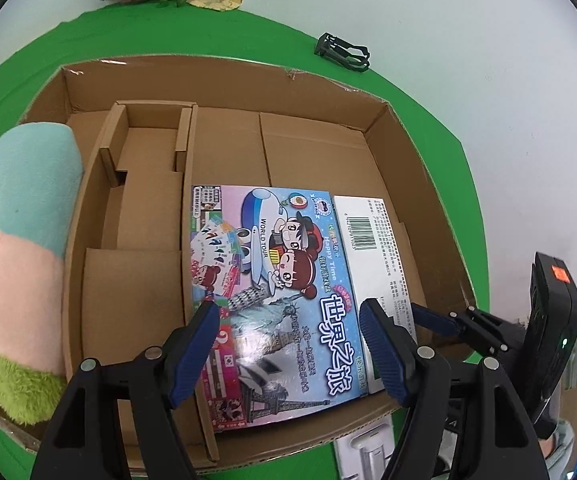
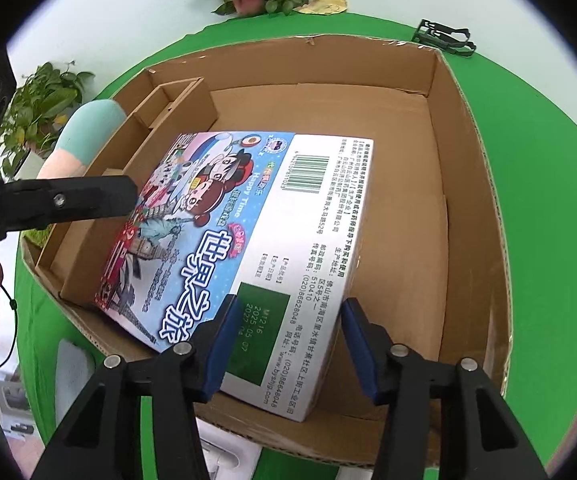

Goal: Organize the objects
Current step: 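Open the left tool and withdraw it from the medicine box, then move the left tool to the white hair dryer and grasp it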

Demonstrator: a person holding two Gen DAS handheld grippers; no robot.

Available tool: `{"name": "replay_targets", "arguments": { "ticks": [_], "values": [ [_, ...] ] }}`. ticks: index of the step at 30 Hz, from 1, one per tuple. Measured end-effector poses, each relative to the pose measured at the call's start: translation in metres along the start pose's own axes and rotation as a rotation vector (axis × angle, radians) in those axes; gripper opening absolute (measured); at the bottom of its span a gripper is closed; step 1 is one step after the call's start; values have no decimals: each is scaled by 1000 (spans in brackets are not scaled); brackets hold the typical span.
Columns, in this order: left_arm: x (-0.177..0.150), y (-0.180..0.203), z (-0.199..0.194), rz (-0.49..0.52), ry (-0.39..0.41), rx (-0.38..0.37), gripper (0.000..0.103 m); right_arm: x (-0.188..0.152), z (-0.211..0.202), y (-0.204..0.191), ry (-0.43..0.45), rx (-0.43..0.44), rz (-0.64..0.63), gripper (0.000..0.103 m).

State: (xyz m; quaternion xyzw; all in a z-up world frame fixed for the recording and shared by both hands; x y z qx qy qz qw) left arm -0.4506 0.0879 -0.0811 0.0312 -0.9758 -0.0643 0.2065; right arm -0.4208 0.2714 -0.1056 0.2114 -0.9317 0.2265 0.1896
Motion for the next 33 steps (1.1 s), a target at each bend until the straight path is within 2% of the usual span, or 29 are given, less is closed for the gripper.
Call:
{"name": "replay_targets", "arguments": {
  "ticks": [6, 8, 9, 11, 12, 14, 15, 16, 17, 19, 21, 23, 28, 33],
  "values": [
    [-14, -3, -12, 27, 60, 45, 71, 3, 0, -1, -12, 22, -14, 53],
    [-19, -2, -23, 57, 119, 77, 71, 2, -1, -1, -12, 25, -12, 54],
    [-21, -1, -29, 67, 149, 91, 71, 2, -3, -1, -12, 25, -10, 57],
    [-28, 0, -47, 80, 229, 117, 74, -1, -8, -3, -2, 9, -14, 72],
    [-32, 0, -57, 81, 278, 130, 78, -4, -14, -7, 16, -4, -29, 83],
    [-44, 1, -79, 77, 384, 168, 89, -10, -29, -17, 66, -28, -65, 86],
    [-53, 3, -91, 73, 447, 194, 98, -14, -38, -23, 99, -42, -85, 89],
    [-59, 4, -100, 73, 490, 210, 103, -18, -47, -28, 131, -59, -101, 95],
    [-68, 7, -111, 76, 547, 228, 103, -24, -60, -33, 179, -88, -120, 100],
    [-80, 10, -128, 83, 602, 253, 103, -34, -81, -40, 256, -125, -130, 102],
    [-91, 13, -140, 65, 635, 258, 103, -48, -104, -49, 340, -169, -137, 102],
    [-101, 16, -152, 44, 658, 252, 103, -58, -120, -59, 391, -171, -162, 102],
    [-120, 25, -172, 13, 685, 237, 103, -75, -145, -84, 437, -165, -222, 102],
    [-139, 38, -171, 55, 627, 165, 103, -93, -151, -84, 455, -146, -197, 102]
  ]
}}
Point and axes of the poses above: each gripper's, at about its wrist camera, not at the fingertips, and z roughly the way its jaws point, y to its right, x to its top, the point moved 3 cm from there along z, roughly the way its jaws point, and after that the axes turned 13 degrees about x, right-handed, at the moved point
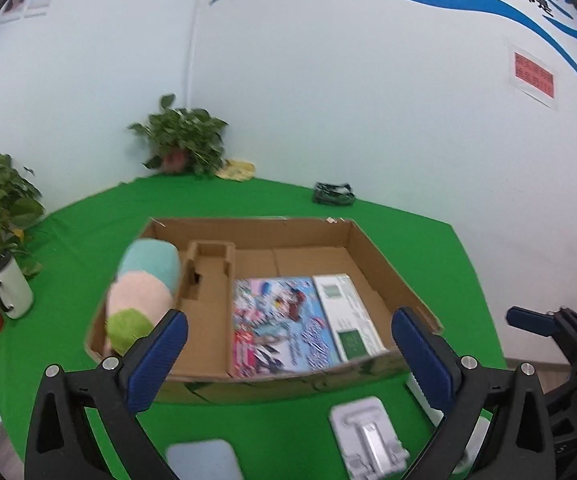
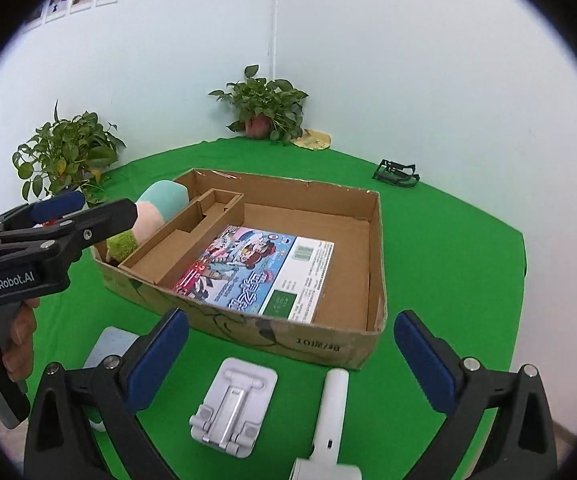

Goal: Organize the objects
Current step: 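Move the left tool to the white hair dryer and grasp it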

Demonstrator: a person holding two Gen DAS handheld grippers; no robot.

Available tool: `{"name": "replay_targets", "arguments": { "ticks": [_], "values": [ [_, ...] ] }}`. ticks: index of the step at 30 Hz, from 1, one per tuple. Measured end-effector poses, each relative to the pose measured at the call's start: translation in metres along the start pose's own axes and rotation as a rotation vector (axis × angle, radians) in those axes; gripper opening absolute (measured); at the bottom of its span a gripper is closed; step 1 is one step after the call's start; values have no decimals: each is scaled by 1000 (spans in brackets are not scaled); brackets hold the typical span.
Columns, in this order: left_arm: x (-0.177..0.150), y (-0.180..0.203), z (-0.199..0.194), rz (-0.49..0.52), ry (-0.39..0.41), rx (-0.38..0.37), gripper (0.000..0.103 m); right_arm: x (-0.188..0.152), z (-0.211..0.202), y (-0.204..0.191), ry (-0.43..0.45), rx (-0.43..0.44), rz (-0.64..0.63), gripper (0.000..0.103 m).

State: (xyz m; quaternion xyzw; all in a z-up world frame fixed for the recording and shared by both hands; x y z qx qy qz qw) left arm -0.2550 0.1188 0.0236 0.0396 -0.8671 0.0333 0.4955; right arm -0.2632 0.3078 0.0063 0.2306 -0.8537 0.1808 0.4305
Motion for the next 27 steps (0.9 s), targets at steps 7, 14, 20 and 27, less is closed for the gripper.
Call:
{"name": "replay_targets", "arguments": {
  "ticks": [7, 14, 20, 27],
  "values": [
    [-52, 45, 29, -28, -258, -220, 103, -63, -11, 22, -72, 48, 185, 102],
    [-89, 109, 75, -13, -500, -418, 102, -115, -7, 28, -143, 11, 250, 102],
    [-100, 156, 104, 61, -613, -476, 102, -129, -15, 25, -109, -20, 238, 102],
    [-111, 193, 129, 105, -726, -477, 97, -134, -13, 23, -116, -26, 242, 73]
  ]
}}
Point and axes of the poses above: each gripper's, at about its wrist camera, not at the fingertips, and z roughly the way its jaws point, y to its right, x to its top, the point moved 3 cm from there along z, roughly the way its jaws point, and after that the axes turned 13 degrees about x, right-handed, at the moved point
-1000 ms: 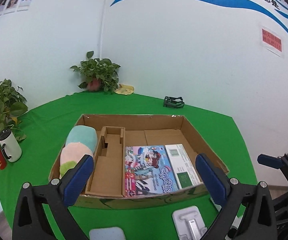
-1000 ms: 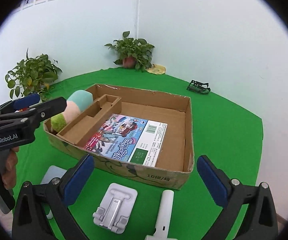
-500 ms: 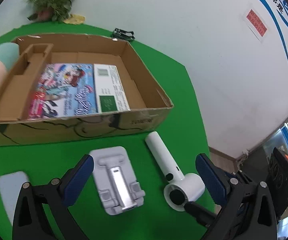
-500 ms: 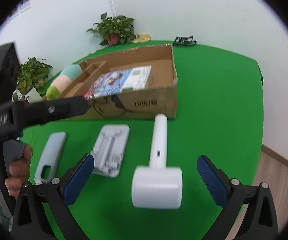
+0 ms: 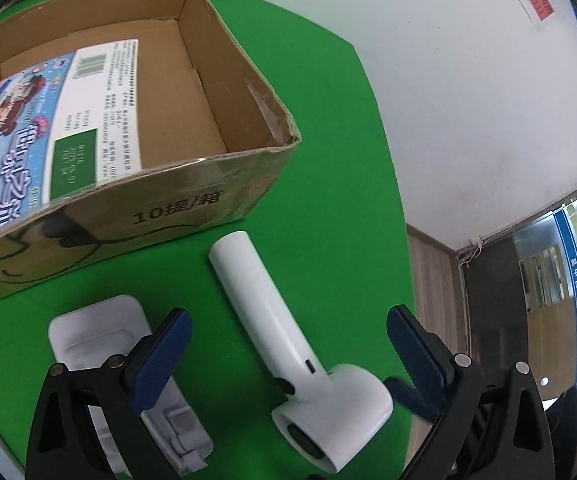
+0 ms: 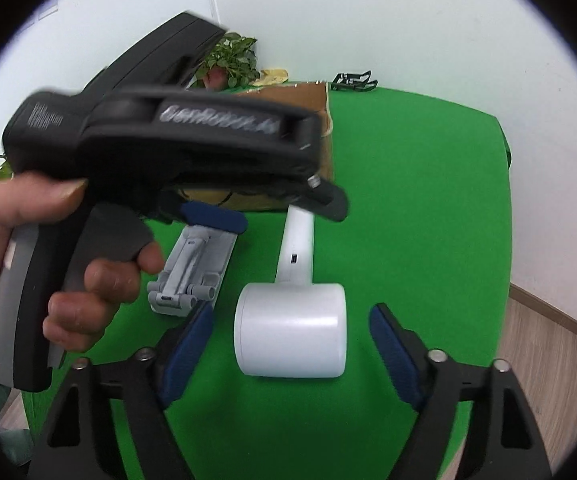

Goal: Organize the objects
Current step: 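Move the left tool to the white hair dryer and grasp it, then lift the hair dryer and lower it into the box beside the medicine box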

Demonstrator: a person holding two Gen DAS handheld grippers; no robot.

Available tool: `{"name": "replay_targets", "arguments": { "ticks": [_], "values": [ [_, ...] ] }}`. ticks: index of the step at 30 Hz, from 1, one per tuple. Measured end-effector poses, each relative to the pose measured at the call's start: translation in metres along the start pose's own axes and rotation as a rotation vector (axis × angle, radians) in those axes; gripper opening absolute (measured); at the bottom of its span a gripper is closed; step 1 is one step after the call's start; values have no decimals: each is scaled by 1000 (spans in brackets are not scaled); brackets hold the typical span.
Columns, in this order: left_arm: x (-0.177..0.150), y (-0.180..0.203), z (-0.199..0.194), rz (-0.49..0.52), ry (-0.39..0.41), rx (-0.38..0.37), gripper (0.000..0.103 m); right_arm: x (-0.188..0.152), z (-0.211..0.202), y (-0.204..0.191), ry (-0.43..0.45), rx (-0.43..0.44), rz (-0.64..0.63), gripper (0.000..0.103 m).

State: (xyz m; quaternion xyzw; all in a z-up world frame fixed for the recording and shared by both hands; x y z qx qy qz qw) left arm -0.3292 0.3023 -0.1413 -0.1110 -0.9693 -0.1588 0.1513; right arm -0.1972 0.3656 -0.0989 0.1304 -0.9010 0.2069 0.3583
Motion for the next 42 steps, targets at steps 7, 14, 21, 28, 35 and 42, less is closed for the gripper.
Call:
{"name": "replay_targets", "arguments": {
  "ticks": [7, 14, 21, 28, 35, 42],
  "values": [
    [9, 7, 27, -13, -79, 38, 67, -2, 7, -4, -21, -20, -1, 58],
    [12, 7, 38, -38, -100, 48, 57, -3, 6, -7, -33, -43, 4, 57],
    [20, 1, 38, -35, -92, 90, 37, -6, 3, -11, -50, -52, 13, 57],
    [20, 6, 32, -23, -65, 75, 33, -12, -1, -18, -46, -68, 6, 56],
    [23, 14, 1, -8, 5, 54, 31, -18, -11, -23, -35, -76, 25, 55],
    [30, 19, -58, 0, 131, 59, 30, 2, -22, -47, 40, -99, -32, 55]
  ]
}}
Point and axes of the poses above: each gripper's, at about its wrist camera, not at the fingertips, and z roughly the way its jaws point, y to its right, x to its top, the point moved 3 cm from there along z, roughly the way its jaws point, and after that the axes turned 13 degrees about x, right-handed, at the moved point
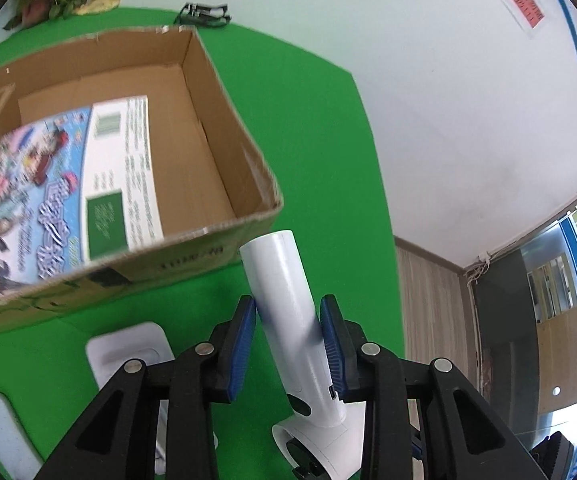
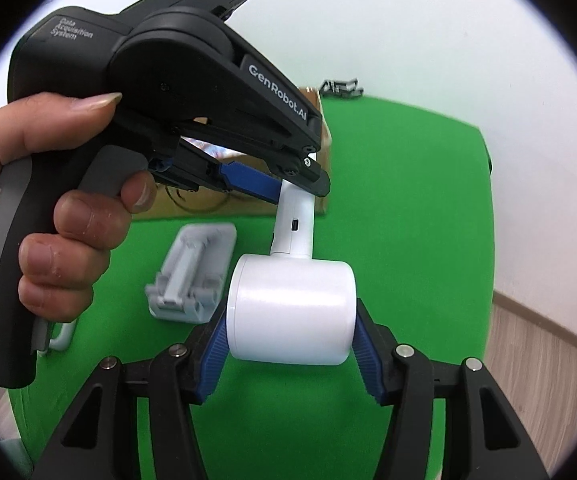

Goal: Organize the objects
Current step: 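Lift the hair dryer and lower it into the box beside the medicine box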

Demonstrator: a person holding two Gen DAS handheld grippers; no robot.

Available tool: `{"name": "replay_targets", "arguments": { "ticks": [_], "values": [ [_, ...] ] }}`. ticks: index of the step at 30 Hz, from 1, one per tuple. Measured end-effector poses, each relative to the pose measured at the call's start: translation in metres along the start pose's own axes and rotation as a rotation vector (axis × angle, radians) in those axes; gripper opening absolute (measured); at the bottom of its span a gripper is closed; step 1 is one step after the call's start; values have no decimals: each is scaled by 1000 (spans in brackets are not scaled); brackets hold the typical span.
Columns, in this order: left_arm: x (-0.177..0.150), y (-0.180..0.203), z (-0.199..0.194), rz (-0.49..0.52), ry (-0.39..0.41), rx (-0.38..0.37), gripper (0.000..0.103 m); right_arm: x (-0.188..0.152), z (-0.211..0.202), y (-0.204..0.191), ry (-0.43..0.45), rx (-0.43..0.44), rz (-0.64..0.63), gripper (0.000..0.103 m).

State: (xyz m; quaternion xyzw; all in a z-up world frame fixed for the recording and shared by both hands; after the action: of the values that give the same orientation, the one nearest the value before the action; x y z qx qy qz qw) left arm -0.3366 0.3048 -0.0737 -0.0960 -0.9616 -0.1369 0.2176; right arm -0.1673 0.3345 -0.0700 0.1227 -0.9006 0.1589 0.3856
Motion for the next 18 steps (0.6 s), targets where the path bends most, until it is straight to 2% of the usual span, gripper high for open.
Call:
{"name": "replay_targets", "arguments": {
  "ticks": [7, 8, 13, 18],
  "values": [
    [36, -5, -73, 22, 144, 12, 30, 37, -21, -22, 100, -11, -71, 55],
    [27, -3, -87, 25, 165, 14, 30, 44, -23, -25, 116, -12, -80, 55],
    [80, -16, -124, 30, 253, 18, 31, 81, -35, -37, 180, -15, -130, 55],
    [110, -14, -150, 25, 293, 23, 31, 116, -38, -42, 211, 0, -163, 55]
  ]
}}
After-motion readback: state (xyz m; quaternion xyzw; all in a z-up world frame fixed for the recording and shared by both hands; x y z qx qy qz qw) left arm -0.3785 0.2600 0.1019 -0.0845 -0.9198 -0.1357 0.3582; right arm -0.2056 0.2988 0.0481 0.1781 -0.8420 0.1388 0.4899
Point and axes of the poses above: each gripper's, at about its wrist camera, not at the fingertips, and z roughly the way its jaws point, y to its right, x to its top, the point moved 3 cm from there along z, roughly the way its jaws point, and after that the axes turned 13 degrees about x, right-handed, at the moved point
